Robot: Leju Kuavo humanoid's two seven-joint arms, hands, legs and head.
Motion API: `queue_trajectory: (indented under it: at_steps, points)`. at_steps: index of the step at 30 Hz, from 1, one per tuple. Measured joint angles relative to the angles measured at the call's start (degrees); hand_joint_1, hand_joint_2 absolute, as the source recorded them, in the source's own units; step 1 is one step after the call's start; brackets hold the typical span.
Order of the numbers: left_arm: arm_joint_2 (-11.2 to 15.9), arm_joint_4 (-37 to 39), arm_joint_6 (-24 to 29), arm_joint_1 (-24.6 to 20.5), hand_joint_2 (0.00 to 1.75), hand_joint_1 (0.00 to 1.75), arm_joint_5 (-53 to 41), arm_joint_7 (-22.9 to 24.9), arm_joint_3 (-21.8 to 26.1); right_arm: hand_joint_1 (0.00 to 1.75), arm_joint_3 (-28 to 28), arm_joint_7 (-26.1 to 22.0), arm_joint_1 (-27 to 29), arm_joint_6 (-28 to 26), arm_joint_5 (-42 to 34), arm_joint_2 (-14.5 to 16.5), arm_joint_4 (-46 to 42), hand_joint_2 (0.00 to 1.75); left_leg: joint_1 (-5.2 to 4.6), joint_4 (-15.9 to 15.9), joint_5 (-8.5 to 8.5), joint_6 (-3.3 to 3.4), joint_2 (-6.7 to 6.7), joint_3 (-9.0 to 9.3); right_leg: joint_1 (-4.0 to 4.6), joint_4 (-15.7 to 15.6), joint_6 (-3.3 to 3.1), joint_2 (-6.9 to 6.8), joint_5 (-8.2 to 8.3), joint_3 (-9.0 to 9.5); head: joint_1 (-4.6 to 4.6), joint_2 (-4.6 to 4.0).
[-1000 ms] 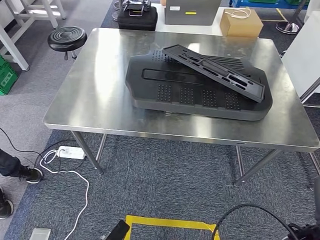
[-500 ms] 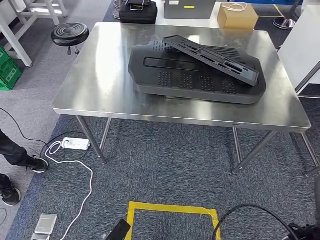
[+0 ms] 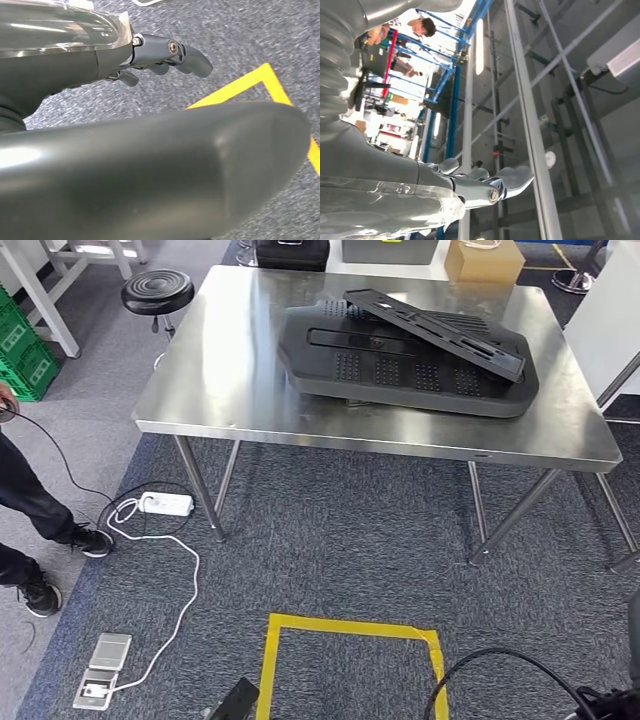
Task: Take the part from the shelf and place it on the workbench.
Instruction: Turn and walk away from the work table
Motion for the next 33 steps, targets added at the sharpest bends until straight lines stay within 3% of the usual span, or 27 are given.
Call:
queue_trajectory:
  at_steps: [1,2,4,5,6,7,8,10,12,14,16,18,20,21,23,25,27,28,31,33]
  points:
    - [0.0,0.0,0.0,0.1,0.0,0.0,0.0,0.0,0.0,0.0,0.0,0.0,0.0,0.0,0.0,0.0,0.0,1.75,0.02,0.0,0.69,0.54,0.12,-0.66,-0.12,0.9,0.36,0.07,-1.53,-0.45,0.03,0.0]
    - [0.0,0.0,0.0,0.1,0.0,0.0,0.0,0.0,0.0,0.0,0.0,0.0,0.0,0.0,0.0,0.0,0.1,1.75,0.06,0.0,1.42,0.97,0.25,-1.43,-0.22,2.9,0.65,0.13,-4.08,-1.06,0.08,0.0]
    - [0.0,0.0,0.0,0.0,0.0,0.0,0.0,0.0,0.0,0.0,0.0,0.0,0.0,0.0,0.0,0.0,0.1,1.75,-0.08,0.0,2.87,1.41,0.35,-3.17,-0.3,9.7,1.07,0.16,-9.87,-2.42,0.14,0.0]
    - [0.0,0.0,0.0,0.0,0.0,0.0,0.0,0.0,0.0,0.0,0.0,0.0,0.0,0.0,-0.1,0.0,0.2,1.75,-0.17,0.1,3.55,1.47,0.4,-4.05,-0.31,13.1,1.16,0.16,-11.44,-2.78,0.15,0.0]
    - [0.0,0.0,0.0,0.1,0.0,0.0,0.0,0.0,0.0,0.0,0.0,0.0,0.0,0.0,-0.1,0.0,0.2,1.75,-0.26,0.1,4.23,1.48,0.46,-4.95,-0.31,15.4,1.19,0.16,-11.64,-2.5,0.13,0.0]
    - [0.0,0.0,0.0,0.1,0.0,0.0,0.0,0.0,0.0,0.0,0.0,0.0,0.0,0.0,-0.1,0.0,0.3,1.75,-0.36,0.2,4.86,1.48,0.52,-5.82,-0.31,15.9,1.14,0.17,-10.65,-1.42,0.13,0.0]
    - [0.0,0.0,0.0,0.1,0.0,0.0,0.0,0.0,0.0,0.0,0.0,0.0,0.0,0.0,-0.1,0.0,0.4,1.75,-0.47,0.3,5.46,1.45,0.53,-6.63,-0.28,14.4,0.96,0.2,-9.04,0.59,0.12,0.0]
    - [0.0,0.0,0.0,0.1,0.0,0.0,0.0,0.0,0.0,0.0,-0.1,0.0,0.0,0.0,-0.1,0.0,0.4,1.75,-0.65,0.4,6.57,1.29,0.43,-7.85,-0.07,6.5,0.21,0.38,-7.04,7.05,0.11,0.0]
    - [0.0,0.0,0.0,0.0,0.0,0.0,0.0,0.0,0.0,0.0,0.0,0.0,-0.3,0.0,-0.1,0.0,0.3,1.75,-0.84,0.4,7.68,0.84,0.34,-8.56,0.34,-2.2,-0.67,0.59,-7.61,13.07,0.06,0.0]
    - [0.0,0.0,0.0,0.0,0.0,0.0,0.0,0.0,0.0,0.0,0.0,0.0,-0.4,0.0,-0.1,0.0,0.3,1.75,-0.83,0.4,8.88,0.21,0.37,-9.1,0.69,-5.6,-1.3,0.7,-7.89,14.69,0.04,0.0]
    - [0.0,0.0,0.0,0.2,0.0,0.0,0.0,0.0,0.1,0.0,0.0,0.0,-0.5,0.0,-0.1,0.0,0.3,1.75,-0.66,0.8,8.14,-0.41,0.27,-9.85,0.59,-5.7,-2.09,0.45,-6.67,13.52,0.05,0.0]
    - [0.0,0.0,0.0,0.3,0.0,0.0,0.0,0.0,0.1,0.0,0.0,0.0,-0.6,0.0,-0.1,0.0,0.4,1.75,-0.53,4.8,3.24,-0.96,0.12,-11.18,0.38,-5.7,-2.87,0.12,-5.15,11.84,0.01,0.0]
    - [0.0,0.0,0.0,0.4,0.0,0.0,0.0,0.0,0.1,0.0,0.0,0.0,-0.6,0.0,-0.1,0.0,0.5,1.75,-0.4,12.2,-2.19,-1.42,0.11,-12.7,0.44,-5.2,-3.15,0.04,-3.88,9.75,-0.03,0.0]
    - [0.0,0.0,0.0,0.4,0.0,0.0,0.0,0.0,0.1,0.0,0.0,0.0,-0.6,0.0,-0.1,0.0,0.6,1.75,-0.35,15.4,-3.17,-1.59,0.11,-13.03,0.47,-4.7,-3.13,-0.01,-3.31,8.6,-0.03,0.0]
    - [0.1,0.0,0.0,0.4,0.0,0.0,0.0,0.0,0.1,0.0,0.0,0.0,-0.6,0.0,-0.1,0.0,0.7,1.75,-0.22,17.1,-1.29,-1.76,0.11,-11.47,0.47,-3.6,-2.92,-0.05,-2.36,6.08,-0.04,0.0]
    - [0.1,0.0,0.0,0.3,0.0,0.0,0.0,0.0,0.1,0.0,0.0,0.0,-0.6,0.0,-0.1,0.0,0.7,1.75,-0.1,11.4,1.31,-1.68,0.11,-6.39,0.48,-2.1,-2.54,-0.02,-1.7,3.73,-0.06,0.0]
    - [0.1,0.0,0.0,0.1,0.0,0.0,0.0,0.0,0.1,0.0,0.0,0.0,-0.7,0.0,-0.1,0.0,0.7,1.75,-0.16,3.5,0.75,-1.2,0.06,-1.09,0.6,-0.7,-2.03,0.01,-1.16,2.12,-0.02,0.0]
    - [0.1,0.0,0.0,0.1,0.0,0.0,0.0,0.0,0.1,0.0,0.0,0.0,-0.7,0.0,-0.1,0.0,0.6,1.75,-0.28,1.3,0.13,-0.85,0.04,0.23,0.62,-0.3,-1.74,-0.01,-0.78,1.64,0.0,0.0]
    - [0.1,0.0,0.0,0.3,0.0,0.0,0.0,0.0,0.1,0.0,0.0,0.0,-0.6,0.0,-0.1,0.0,0.6,1.75,-0.51,0.3,0.48,0.16,0.06,0.05,0.54,-0.2,-0.92,0.01,0.48,1.03,0.02,0.0]
    - [0.1,0.0,0.0,0.4,0.0,0.0,0.0,0.0,0.1,0.0,0.0,0.0,-0.6,0.0,-0.1,0.0,0.6,1.75,-0.42,0.2,0.85,0.36,0.09,-0.16,0.57,-0.3,-0.74,0.07,0.71,0.87,0.01,0.0]
